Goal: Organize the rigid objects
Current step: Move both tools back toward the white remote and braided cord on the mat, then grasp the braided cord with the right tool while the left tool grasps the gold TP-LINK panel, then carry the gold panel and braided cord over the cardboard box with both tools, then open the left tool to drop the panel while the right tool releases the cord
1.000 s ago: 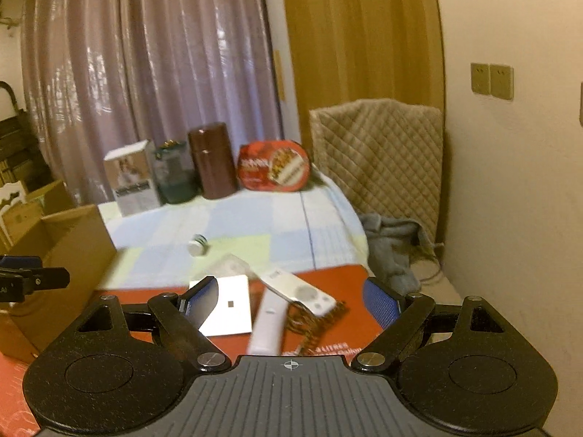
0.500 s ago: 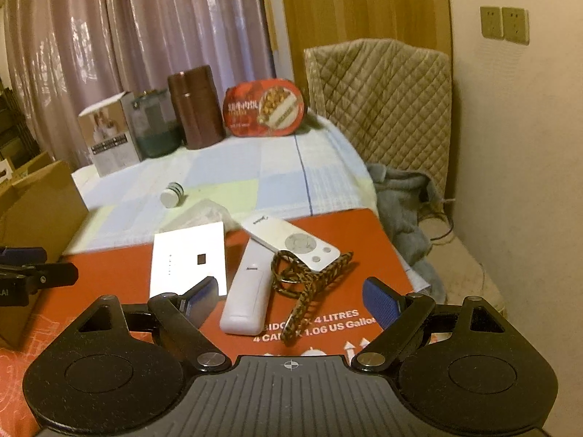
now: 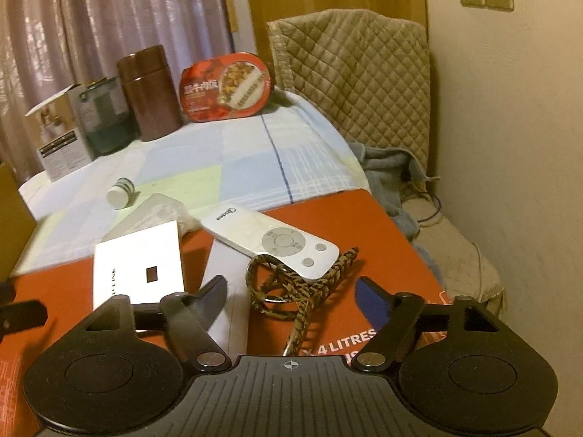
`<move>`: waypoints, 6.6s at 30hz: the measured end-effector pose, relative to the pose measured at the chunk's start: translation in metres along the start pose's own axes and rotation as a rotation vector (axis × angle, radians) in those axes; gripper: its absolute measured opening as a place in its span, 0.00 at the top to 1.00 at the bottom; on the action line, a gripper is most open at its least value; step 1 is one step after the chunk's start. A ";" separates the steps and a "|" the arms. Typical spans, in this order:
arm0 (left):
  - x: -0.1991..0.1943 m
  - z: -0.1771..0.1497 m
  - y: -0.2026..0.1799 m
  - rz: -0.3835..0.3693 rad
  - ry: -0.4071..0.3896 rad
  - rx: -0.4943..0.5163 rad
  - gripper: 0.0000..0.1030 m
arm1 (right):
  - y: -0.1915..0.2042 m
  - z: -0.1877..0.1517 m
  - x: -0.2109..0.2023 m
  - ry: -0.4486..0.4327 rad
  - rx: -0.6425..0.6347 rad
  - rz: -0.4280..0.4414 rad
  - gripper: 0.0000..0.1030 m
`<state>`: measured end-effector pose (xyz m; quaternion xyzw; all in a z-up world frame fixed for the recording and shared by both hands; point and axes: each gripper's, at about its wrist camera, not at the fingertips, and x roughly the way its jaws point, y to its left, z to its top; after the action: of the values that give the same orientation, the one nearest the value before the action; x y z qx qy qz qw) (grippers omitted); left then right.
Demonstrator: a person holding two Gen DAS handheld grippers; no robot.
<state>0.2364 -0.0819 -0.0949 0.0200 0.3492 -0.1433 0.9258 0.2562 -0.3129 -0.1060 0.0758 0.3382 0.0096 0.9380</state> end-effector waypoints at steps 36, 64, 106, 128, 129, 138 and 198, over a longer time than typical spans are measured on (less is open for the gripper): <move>0.039 0.008 -0.025 -0.026 -0.008 -0.008 0.13 | 0.014 -0.015 -0.044 0.039 -0.108 0.229 0.61; -0.013 0.005 -0.016 0.055 0.030 0.053 0.17 | 0.018 -0.004 -0.066 0.007 -0.100 0.227 0.61; -0.253 0.033 0.088 0.187 -0.141 -0.017 0.17 | 0.193 0.057 -0.210 -0.122 -0.322 0.431 0.61; -0.277 0.009 0.181 0.306 -0.112 -0.091 0.17 | 0.299 0.031 -0.168 -0.035 -0.397 0.570 0.61; -0.276 0.008 0.184 0.309 -0.109 -0.093 0.17 | 0.302 0.030 -0.164 -0.029 -0.395 0.575 0.61; -0.256 0.001 0.214 0.332 -0.076 -0.114 0.17 | 0.320 0.020 -0.126 0.027 -0.365 0.602 0.61; -0.223 -0.021 0.248 0.350 -0.032 -0.175 0.16 | 0.363 -0.003 -0.079 0.118 -0.354 0.699 0.61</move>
<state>0.1328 0.2147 0.0194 -0.0022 0.3368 0.0505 0.9402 0.2054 0.0409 -0.0048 0.0227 0.3387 0.3907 0.8556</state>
